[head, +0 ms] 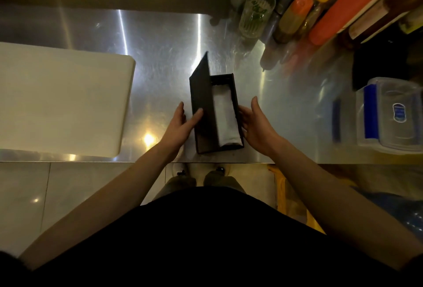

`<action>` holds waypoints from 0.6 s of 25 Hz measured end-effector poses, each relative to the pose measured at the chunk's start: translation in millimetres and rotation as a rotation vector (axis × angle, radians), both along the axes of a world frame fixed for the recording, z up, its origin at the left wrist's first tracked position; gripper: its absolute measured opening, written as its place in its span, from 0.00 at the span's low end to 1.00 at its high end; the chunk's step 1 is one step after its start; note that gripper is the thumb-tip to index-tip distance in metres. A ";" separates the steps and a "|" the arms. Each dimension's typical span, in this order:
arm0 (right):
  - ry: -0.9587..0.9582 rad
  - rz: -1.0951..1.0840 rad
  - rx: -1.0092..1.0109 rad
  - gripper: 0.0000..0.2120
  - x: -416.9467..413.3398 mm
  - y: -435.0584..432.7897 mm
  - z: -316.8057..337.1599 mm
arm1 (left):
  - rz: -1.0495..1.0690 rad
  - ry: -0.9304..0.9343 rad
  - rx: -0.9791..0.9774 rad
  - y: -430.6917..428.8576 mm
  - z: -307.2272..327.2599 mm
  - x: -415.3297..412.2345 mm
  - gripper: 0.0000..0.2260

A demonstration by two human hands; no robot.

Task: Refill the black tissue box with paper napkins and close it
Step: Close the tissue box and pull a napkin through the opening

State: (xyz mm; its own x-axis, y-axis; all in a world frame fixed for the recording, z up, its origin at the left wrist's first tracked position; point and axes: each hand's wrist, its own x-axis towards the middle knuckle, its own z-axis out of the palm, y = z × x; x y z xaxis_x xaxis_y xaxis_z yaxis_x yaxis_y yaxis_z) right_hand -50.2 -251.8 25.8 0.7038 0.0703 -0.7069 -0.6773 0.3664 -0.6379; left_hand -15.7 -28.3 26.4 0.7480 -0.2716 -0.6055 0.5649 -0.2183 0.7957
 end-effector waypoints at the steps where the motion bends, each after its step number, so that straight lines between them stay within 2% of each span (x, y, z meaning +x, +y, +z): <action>1: -0.007 0.022 0.005 0.36 -0.4 -0.4 0.4 | -0.027 -0.006 -0.008 -5.8 -3.4 0.0 0.45; 4: -0.021 0.085 -0.015 0.32 -0.6 -0.5 -0.4 | -0.066 -0.075 -0.013 -20.8 -9.7 -1.2 0.34; 9: -0.057 0.122 -0.104 0.13 -2.4 4.1 1.6 | -0.040 -0.167 0.053 -31.5 -14.2 -8.3 0.35; 15: -0.154 0.116 -0.128 0.14 -8.4 1.1 -9.5 | -0.054 -0.166 0.055 -32.6 -14.3 -9.4 0.37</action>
State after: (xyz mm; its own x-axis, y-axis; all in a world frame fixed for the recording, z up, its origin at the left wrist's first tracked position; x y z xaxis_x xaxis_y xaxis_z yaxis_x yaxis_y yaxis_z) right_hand -58.6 -250.7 16.2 0.7967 0.0731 -0.6000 -0.6010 0.2012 -0.7735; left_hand -25.1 -60.9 12.1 0.8244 -0.2837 -0.4897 0.4127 -0.2908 0.8632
